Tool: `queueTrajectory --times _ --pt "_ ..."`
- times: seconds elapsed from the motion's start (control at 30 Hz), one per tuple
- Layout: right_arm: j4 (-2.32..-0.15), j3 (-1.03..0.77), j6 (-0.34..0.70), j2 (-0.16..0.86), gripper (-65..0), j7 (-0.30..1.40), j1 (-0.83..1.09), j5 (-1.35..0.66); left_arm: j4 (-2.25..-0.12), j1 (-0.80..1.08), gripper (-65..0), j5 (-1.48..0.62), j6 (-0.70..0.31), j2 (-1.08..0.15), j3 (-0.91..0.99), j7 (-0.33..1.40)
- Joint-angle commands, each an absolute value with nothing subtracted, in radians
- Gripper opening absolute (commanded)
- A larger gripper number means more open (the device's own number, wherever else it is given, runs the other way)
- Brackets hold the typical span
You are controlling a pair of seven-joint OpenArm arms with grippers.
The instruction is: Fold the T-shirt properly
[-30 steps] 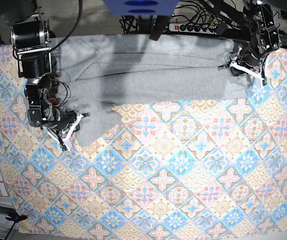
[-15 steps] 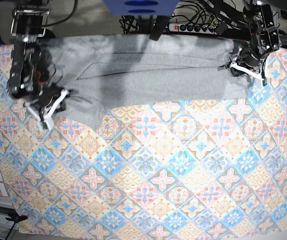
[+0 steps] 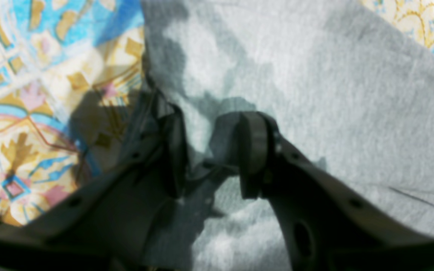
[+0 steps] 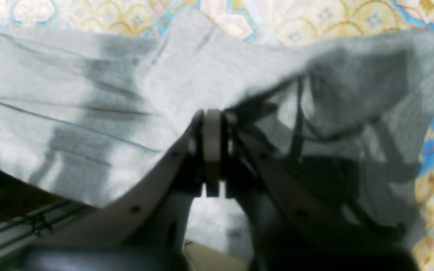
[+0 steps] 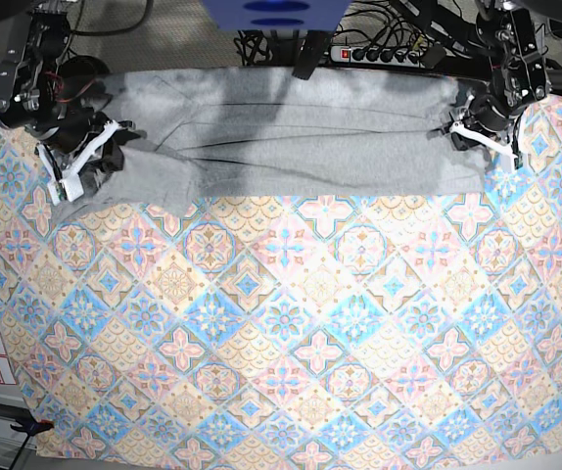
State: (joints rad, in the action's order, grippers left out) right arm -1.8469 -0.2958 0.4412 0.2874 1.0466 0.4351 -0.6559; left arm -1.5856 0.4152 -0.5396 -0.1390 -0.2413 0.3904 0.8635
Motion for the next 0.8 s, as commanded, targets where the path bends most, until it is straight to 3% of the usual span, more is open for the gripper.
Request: queueTrajectory --times 0.0,0.37,0.67,0.77 --pt "-1.863 -0.306 0.444 0.303 -64.9 1.038 0.455 -0.664 -1.603 0.415 -41.7 -0.544 -0.142 -0.252 0.397 0.852" --pt "-1.853 -0.302 0.441 0.303 -64.3 1.038 0.516 -0.644 -1.603 0.415 -41.7 -0.544 -0.143 -0.252 0.397 0.851" --pt "-1.854 -0.326 0.438 0.297 -46.9 1.029 0.515 -0.499 -1.603 0.42 -41.6 -0.544 -0.143 -0.26 0.397 0.855" --pt "-1.86 -0.367 0.438 0.249 -43.1 1.036 0.487 -0.483 -1.603 0.423 -41.6 -0.544 -0.143 -0.286 0.398 0.857"
